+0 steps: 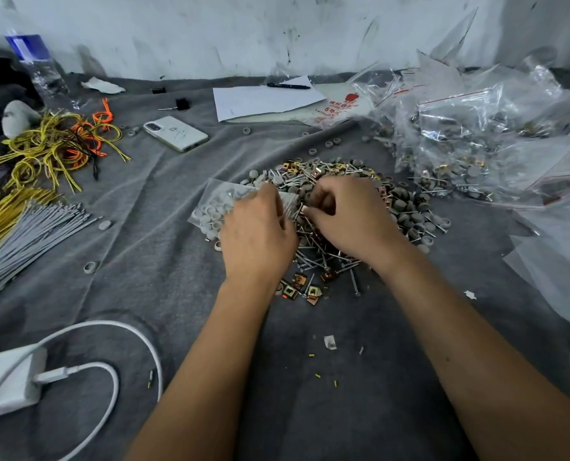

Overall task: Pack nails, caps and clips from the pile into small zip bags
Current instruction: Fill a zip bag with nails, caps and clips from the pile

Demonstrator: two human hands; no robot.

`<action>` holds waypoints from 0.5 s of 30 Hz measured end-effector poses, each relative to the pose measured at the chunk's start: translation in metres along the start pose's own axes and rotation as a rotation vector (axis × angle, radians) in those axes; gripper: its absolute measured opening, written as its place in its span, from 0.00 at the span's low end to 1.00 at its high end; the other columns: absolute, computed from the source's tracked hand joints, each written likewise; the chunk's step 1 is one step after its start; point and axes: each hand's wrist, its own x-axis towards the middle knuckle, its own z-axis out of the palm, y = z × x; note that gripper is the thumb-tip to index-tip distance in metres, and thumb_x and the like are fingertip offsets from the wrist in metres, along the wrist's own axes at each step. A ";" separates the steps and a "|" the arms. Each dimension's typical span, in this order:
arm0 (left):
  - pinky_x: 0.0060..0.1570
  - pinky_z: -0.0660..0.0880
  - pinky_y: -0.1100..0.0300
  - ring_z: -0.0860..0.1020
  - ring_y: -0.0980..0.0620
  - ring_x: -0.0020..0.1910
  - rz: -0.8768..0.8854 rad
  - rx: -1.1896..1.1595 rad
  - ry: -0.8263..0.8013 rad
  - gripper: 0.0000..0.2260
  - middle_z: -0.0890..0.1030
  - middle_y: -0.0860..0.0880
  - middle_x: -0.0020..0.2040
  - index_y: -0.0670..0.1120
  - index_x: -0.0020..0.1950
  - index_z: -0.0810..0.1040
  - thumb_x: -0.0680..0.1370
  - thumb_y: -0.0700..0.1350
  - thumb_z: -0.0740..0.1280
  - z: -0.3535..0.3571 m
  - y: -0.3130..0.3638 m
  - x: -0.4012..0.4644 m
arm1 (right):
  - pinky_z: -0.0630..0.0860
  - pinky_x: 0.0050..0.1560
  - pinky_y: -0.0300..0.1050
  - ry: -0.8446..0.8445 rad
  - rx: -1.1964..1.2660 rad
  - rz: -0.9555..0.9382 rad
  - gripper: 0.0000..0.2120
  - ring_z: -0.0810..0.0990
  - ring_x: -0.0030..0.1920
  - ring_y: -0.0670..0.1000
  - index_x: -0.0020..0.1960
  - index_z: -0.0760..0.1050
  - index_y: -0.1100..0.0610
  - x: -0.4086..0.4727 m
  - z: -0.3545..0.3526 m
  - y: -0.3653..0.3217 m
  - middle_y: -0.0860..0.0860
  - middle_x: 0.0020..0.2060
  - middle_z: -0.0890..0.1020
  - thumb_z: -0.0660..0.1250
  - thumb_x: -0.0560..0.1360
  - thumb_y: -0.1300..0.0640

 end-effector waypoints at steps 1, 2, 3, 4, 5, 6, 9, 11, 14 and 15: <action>0.38 0.74 0.48 0.77 0.42 0.41 -0.001 -0.014 -0.013 0.03 0.79 0.47 0.40 0.45 0.44 0.73 0.73 0.40 0.66 0.002 -0.001 0.001 | 0.74 0.38 0.34 -0.083 -0.094 -0.054 0.06 0.79 0.36 0.40 0.42 0.80 0.48 -0.005 -0.005 0.002 0.41 0.35 0.80 0.76 0.74 0.51; 0.38 0.75 0.47 0.77 0.42 0.41 -0.001 -0.027 -0.017 0.03 0.79 0.47 0.39 0.45 0.45 0.74 0.73 0.40 0.66 0.002 -0.002 0.001 | 0.73 0.37 0.38 -0.183 -0.205 -0.083 0.07 0.79 0.37 0.42 0.40 0.80 0.47 -0.009 -0.010 0.002 0.40 0.35 0.80 0.76 0.73 0.47; 0.39 0.75 0.47 0.77 0.42 0.40 -0.001 -0.042 -0.014 0.02 0.79 0.47 0.38 0.45 0.44 0.74 0.73 0.40 0.66 0.002 -0.004 0.002 | 0.71 0.36 0.39 -0.274 -0.302 -0.097 0.10 0.78 0.38 0.44 0.39 0.78 0.46 -0.012 -0.014 0.001 0.40 0.35 0.79 0.75 0.73 0.44; 0.38 0.75 0.48 0.77 0.43 0.40 -0.005 -0.059 -0.009 0.02 0.79 0.48 0.37 0.45 0.42 0.74 0.74 0.41 0.67 0.002 -0.005 0.002 | 0.69 0.36 0.40 -0.343 -0.355 -0.100 0.11 0.77 0.38 0.44 0.37 0.76 0.46 -0.015 -0.017 0.000 0.41 0.35 0.78 0.75 0.72 0.43; 0.38 0.74 0.49 0.77 0.44 0.39 -0.014 -0.078 -0.006 0.03 0.79 0.49 0.36 0.46 0.41 0.74 0.74 0.42 0.67 0.002 -0.005 0.002 | 0.70 0.37 0.42 -0.392 -0.357 -0.096 0.13 0.77 0.40 0.45 0.36 0.74 0.45 -0.016 -0.018 -0.001 0.41 0.36 0.78 0.75 0.72 0.43; 0.38 0.74 0.51 0.77 0.45 0.38 -0.028 -0.098 -0.011 0.05 0.79 0.50 0.35 0.47 0.39 0.75 0.74 0.43 0.67 0.002 -0.006 0.002 | 0.73 0.40 0.44 -0.429 -0.339 -0.094 0.14 0.77 0.42 0.46 0.34 0.73 0.44 -0.017 -0.018 -0.002 0.42 0.38 0.78 0.75 0.73 0.45; 0.37 0.71 0.55 0.77 0.49 0.35 -0.063 -0.155 -0.042 0.08 0.78 0.52 0.32 0.48 0.36 0.76 0.75 0.45 0.67 0.002 -0.007 0.002 | 0.76 0.54 0.52 -0.468 -0.312 -0.127 0.13 0.74 0.49 0.48 0.36 0.73 0.44 -0.021 -0.019 -0.004 0.45 0.43 0.77 0.73 0.75 0.47; 0.37 0.70 0.56 0.76 0.50 0.33 -0.064 -0.182 -0.054 0.08 0.78 0.52 0.31 0.47 0.35 0.77 0.75 0.43 0.67 0.002 -0.009 0.002 | 0.74 0.56 0.53 -0.464 -0.303 -0.147 0.10 0.71 0.52 0.49 0.40 0.76 0.45 -0.023 -0.019 -0.001 0.44 0.43 0.74 0.72 0.76 0.42; 0.37 0.71 0.58 0.77 0.52 0.33 -0.082 -0.229 -0.054 0.08 0.80 0.51 0.31 0.45 0.36 0.80 0.75 0.41 0.68 0.002 -0.012 0.005 | 0.69 0.56 0.50 -0.501 -0.290 -0.148 0.16 0.68 0.53 0.48 0.45 0.80 0.46 -0.026 -0.018 0.003 0.42 0.44 0.71 0.71 0.71 0.33; 0.37 0.72 0.60 0.78 0.53 0.34 -0.094 -0.241 -0.053 0.07 0.81 0.52 0.32 0.45 0.36 0.82 0.75 0.40 0.69 0.002 -0.013 0.006 | 0.67 0.56 0.49 -0.511 -0.295 -0.160 0.16 0.67 0.54 0.47 0.46 0.80 0.45 -0.026 -0.018 0.004 0.42 0.45 0.71 0.73 0.70 0.34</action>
